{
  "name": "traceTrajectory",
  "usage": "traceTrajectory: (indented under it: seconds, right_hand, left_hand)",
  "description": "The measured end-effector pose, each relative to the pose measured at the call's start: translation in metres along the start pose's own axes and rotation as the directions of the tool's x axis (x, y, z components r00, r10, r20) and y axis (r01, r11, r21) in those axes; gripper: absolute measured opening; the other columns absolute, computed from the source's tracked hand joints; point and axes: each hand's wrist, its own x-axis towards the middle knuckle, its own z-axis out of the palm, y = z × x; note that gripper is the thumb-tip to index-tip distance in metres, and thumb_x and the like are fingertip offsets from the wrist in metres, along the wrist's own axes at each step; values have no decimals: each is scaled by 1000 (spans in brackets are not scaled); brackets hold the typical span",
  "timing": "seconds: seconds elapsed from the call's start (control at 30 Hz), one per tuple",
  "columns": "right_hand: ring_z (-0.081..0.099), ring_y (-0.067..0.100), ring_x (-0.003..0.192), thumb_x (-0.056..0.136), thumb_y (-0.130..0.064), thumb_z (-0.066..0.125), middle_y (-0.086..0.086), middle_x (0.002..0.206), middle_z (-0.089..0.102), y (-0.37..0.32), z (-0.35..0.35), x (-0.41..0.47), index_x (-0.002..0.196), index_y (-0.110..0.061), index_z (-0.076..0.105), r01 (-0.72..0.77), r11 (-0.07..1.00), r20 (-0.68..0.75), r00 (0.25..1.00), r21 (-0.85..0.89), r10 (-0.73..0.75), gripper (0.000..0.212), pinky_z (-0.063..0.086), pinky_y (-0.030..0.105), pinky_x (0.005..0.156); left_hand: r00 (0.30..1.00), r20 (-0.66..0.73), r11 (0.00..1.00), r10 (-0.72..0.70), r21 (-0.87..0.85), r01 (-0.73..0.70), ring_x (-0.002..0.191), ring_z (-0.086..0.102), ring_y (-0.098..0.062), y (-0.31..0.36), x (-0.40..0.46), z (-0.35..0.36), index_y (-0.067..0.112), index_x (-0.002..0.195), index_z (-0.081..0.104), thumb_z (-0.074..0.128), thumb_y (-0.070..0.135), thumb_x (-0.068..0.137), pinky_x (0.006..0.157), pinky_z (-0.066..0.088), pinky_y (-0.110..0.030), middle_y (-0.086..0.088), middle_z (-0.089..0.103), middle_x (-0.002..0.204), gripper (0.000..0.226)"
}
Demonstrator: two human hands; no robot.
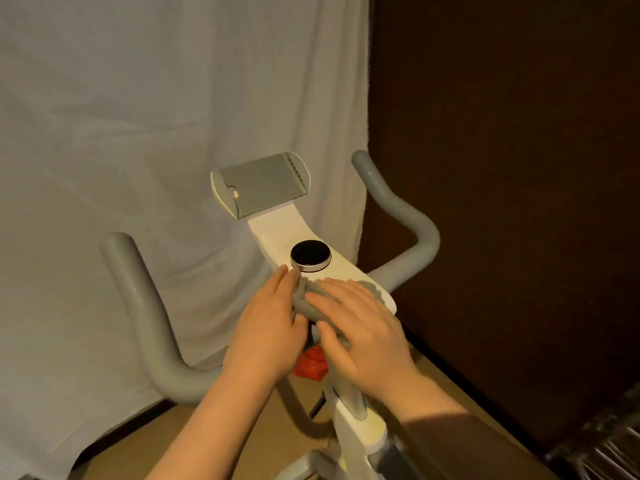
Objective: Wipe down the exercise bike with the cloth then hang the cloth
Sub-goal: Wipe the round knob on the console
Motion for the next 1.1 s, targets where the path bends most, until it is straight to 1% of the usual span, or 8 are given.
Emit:
traceTrajectory:
  seconds: [0.17,0.23,0.33,0.5,0.67,0.8,0.93,1.1]
  right_hand:
    - [60,11,109,90,-20,51,-3,114,68,4,11,7,112,-17,71,-317,938,-282,896,138,344,30,48,34,96]
    - [57,11,115,90,-18,52,-2,118,66,-12,21,-9,114,-17,70,-264,959,-300,911,102,283,30,44,35,103]
    - [62,17,111,87,-16,57,5,117,68,16,4,-19,112,-12,72,66,998,-211,975,6,-63,30,46,35,101]
    - [61,15,108,93,-21,48,3,113,69,20,10,-4,111,-12,72,-316,939,-314,885,135,343,31,49,32,94]
    - [60,15,112,90,-19,50,7,117,68,47,-6,-14,115,-9,70,-35,999,-207,978,33,42,33,46,32,101]
    - [58,11,114,92,-25,48,1,119,66,28,4,-8,116,-13,69,-376,893,-270,858,245,436,34,46,25,100]
    - [57,6,114,92,-28,50,-5,117,68,11,1,-6,112,-19,71,-167,979,-109,978,120,180,31,35,26,109]
    - [56,9,114,96,-29,52,-6,123,65,7,-2,19,120,-22,67,-429,902,-72,899,52,432,30,46,33,101]
  left_hand:
    - [1000,-28,1000,0,-6,0,144,24,-13,-1,0,0,25,151,29,45,21,99,112,21,-23,5,22,159,54]
    - [1000,-25,1000,-3,-24,3,144,24,-12,-3,-1,0,25,150,30,47,20,98,112,21,-24,5,23,159,55]
    - [1000,-16,1000,0,-24,-1,144,24,-12,-2,-1,1,25,150,30,47,19,97,113,21,-24,5,23,159,56]
    - [999,-32,1000,5,5,-5,143,26,-15,-2,0,2,23,149,31,46,18,97,113,22,-26,3,26,158,55]
    - [999,-42,1000,5,6,-5,142,29,-16,0,0,3,24,149,31,46,18,97,112,25,-28,4,27,158,55]
    - [999,-50,1000,4,12,-3,141,31,-15,-3,0,2,28,149,31,44,19,97,110,29,-29,6,28,157,54]
    - [998,-46,999,-31,6,31,136,41,-14,-2,-1,3,33,148,30,45,21,96,104,39,-34,12,26,157,55]
    - [996,-57,998,-68,-1,68,131,46,-13,-4,0,4,36,147,29,43,23,97,101,43,-35,14,30,155,54]
